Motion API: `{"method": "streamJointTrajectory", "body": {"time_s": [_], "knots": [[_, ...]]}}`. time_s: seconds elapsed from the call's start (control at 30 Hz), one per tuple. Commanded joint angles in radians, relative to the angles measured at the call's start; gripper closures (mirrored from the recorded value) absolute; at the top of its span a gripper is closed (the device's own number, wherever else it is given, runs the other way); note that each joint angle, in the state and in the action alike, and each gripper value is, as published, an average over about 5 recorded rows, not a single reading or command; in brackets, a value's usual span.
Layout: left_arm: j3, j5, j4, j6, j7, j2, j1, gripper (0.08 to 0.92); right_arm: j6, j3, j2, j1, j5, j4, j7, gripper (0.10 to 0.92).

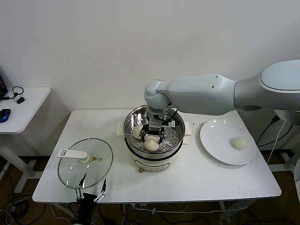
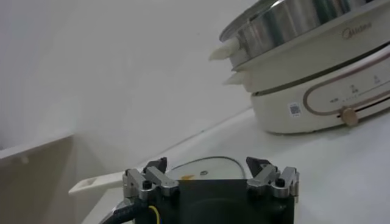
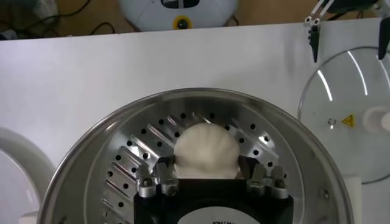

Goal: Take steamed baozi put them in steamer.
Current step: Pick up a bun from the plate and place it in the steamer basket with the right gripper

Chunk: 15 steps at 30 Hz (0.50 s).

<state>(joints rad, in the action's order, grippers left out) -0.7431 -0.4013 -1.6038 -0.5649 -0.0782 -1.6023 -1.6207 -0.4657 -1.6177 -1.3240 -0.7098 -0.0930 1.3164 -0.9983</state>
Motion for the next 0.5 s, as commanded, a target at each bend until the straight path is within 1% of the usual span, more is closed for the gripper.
{"method": "streamJointTrajectory", "body": {"time_s": [0.03,0.23,0.5], "knots": [[0.001,0.001,0.003,0.001,-0.001,0.001,0.001,0.177,-0.014,0.002,-0.020,0.028,0.008,-0.030,-0.017,0.330],[0.001,0.001,0.004,0.001,-0.001,0.000,0.003,0.177,-0.017,0.000,-0.022,0.037,0.006,-0.037,-0.015,0.318],[0.000,0.006,-0.001,-0.001,0.000,-0.001,-0.001,0.177,-0.035,0.002,-0.020,0.017,-0.017,-0.041,-0.014,0.211]]}}
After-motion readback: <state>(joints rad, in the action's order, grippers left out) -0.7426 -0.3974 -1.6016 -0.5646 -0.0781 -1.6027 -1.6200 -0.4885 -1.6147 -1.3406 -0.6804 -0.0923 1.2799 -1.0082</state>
